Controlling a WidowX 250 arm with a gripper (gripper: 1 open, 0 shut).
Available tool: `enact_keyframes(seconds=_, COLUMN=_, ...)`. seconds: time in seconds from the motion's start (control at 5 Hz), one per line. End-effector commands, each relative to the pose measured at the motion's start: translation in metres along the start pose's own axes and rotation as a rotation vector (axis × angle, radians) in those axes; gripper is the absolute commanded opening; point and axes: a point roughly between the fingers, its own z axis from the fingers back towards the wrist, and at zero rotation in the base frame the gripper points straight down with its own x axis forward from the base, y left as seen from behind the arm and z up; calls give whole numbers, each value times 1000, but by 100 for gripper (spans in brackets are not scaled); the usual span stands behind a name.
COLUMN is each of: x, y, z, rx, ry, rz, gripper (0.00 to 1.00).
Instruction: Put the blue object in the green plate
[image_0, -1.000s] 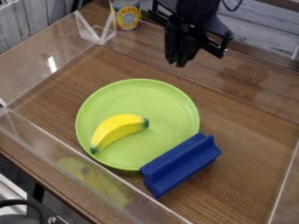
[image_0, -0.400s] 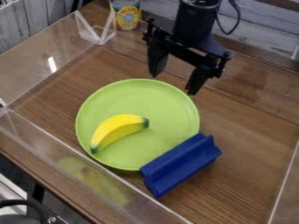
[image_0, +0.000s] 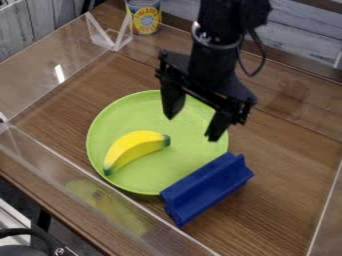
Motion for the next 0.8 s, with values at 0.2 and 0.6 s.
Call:
enact_keyframes(seconds=0.2, x=-10, y=0, z=15, rx=-28, ry=-35, rz=28, gripper=100)
enact_keyframes(seconds=0.6, x=-7, y=-16, z=16, rx=-37, ry=-15, rz=87, gripper=100)
